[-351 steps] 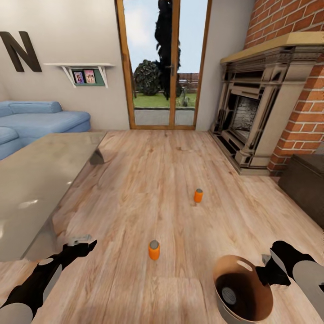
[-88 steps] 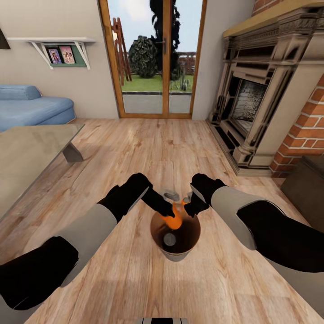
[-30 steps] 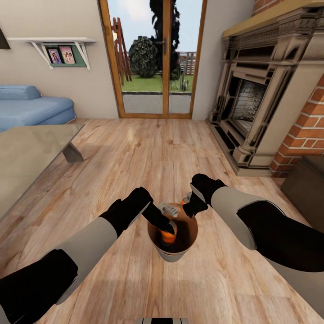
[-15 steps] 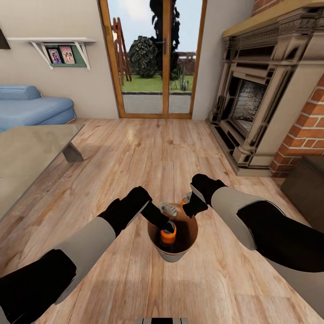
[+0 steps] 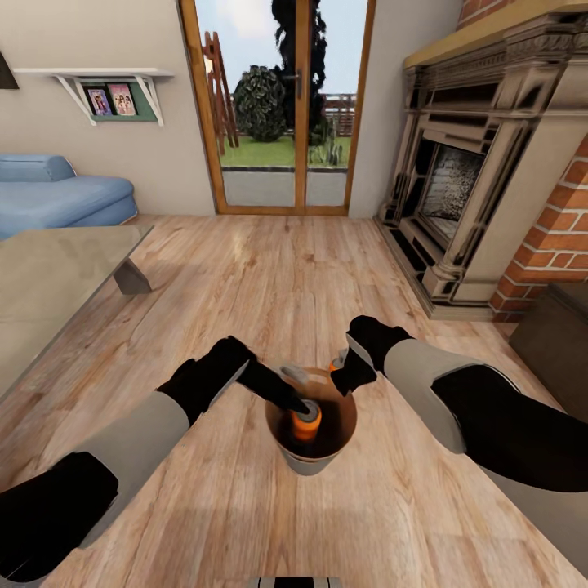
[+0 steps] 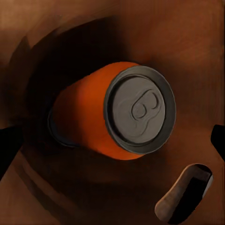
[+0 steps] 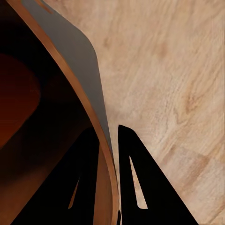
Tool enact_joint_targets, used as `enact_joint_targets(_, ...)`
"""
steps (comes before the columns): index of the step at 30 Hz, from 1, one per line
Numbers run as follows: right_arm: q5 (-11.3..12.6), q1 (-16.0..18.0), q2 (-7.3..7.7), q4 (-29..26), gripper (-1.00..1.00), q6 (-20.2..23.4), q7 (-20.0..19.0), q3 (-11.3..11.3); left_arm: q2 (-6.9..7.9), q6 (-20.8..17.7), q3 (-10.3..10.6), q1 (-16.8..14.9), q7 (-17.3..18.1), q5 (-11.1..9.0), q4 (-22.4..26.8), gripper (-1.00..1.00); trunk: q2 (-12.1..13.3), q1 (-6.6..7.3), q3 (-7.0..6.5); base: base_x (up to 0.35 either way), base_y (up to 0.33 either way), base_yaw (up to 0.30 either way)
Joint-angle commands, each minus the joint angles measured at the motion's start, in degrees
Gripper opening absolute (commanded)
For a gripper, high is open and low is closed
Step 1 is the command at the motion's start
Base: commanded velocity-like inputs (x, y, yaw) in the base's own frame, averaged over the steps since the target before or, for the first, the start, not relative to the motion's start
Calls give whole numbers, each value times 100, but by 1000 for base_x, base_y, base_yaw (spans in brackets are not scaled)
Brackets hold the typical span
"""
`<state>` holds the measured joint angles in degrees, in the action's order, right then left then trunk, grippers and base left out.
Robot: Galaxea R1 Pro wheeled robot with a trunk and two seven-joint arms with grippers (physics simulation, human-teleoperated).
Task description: Put the three can of soda from the living room inside the tash can in the kitchen.
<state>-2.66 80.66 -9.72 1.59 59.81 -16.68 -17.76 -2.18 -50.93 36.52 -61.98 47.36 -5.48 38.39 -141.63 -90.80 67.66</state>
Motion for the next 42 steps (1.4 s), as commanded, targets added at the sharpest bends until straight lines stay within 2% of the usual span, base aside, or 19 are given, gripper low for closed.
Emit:
enact_joint_targets(1,125,3,4,8,-100,19,-36,-46,452,155,-23,2,-498,236,-11,100,0,1,0,0,0,0)
enact_joint_targets(2,125,3,12,8,-100,19,-37,-45,595,269,-132,2,-352,234,-9,100,0,1,0,0,0,0)
enact_joint_targets(3,125,3,20,10,-100,19,-37,-45,665,325,-206,2,-290,234,-9,100,0,1,0,0,0,0)
enact_joint_targets(4,125,2,48,12,-100,19,-37,-44,801,419,-392,2,-193,233,-5,100,0,1,0,0,0,0)
enact_joint_targets(10,125,2,175,16,-100,19,-42,-44,1226,584,-1064,2,-35,229,-1,100,0,1,0,0,0,0)
enact_joint_targets(11,125,2,229,16,-100,19,-43,-34,1346,615,-1283,2,-14,229,0,100,0,1,0,0,0,0)
enact_joint_targets(15,125,-1,378,18,-100,19,-44,98,1549,656,-1741,2,10,225,1,100,0,1,0,0,0,0)
enact_joint_targets(16,122,-3,476,18,-100,19,-45,182,1641,670,-2005,2,17,225,3,100,0,1,0,0,0,0)
enact_joint_targets(18,120,-4,570,17,-100,19,-45,243,1731,707,-2289,2,21,224,4,100,0,1,0,0,0,0)
enact_joint_targets(19,118,-5,658,17,-100,19,-45,282,1807,781,-2570,2,23,227,-2,100,0,1,0,0,0,0)
enact_joint_targets(21,118,-10,742,17,-100,19,-45,307,1878,873,-2830,2,11,230,-10,100,0,1,0,0,0,0)
enact_joint_targets(23,117,-67,913,18,-100,19,-50,333,1994,1056,-3178,11,-75,264,-19,100,0,1,0,0,0,0)
enact_joint_targets(26,116,-122,1031,17,-100,19,-55,342,2037,1220,-3302,68,-238,276,-32,100,0,1,0,0,0,0)
enact_joint_targets(30,116,-191,1212,17,-100,19,-66,349,2064,1576,-3405,281,-672,256,-55,100,0,1,0,0,0,0)
enact_joint_targets(35,116,-210,1296,17,-100,19,-70,353,2070,1838,-3424,403,-1033,259,-68,100,0,1,0,0,0,0)
enact_joint_targets(39,116,-291,1356,17,-100,19,-71,358,2038,2165,-3426,628,-1522,281,-73,100,0,1,0,0,0,0)
enact_joint_targets(42,116,-319,1406,14,-100,19,-76,359,2025,2274,-3425,732,-1731,287,-75,100,0,1,0,0,0,0)
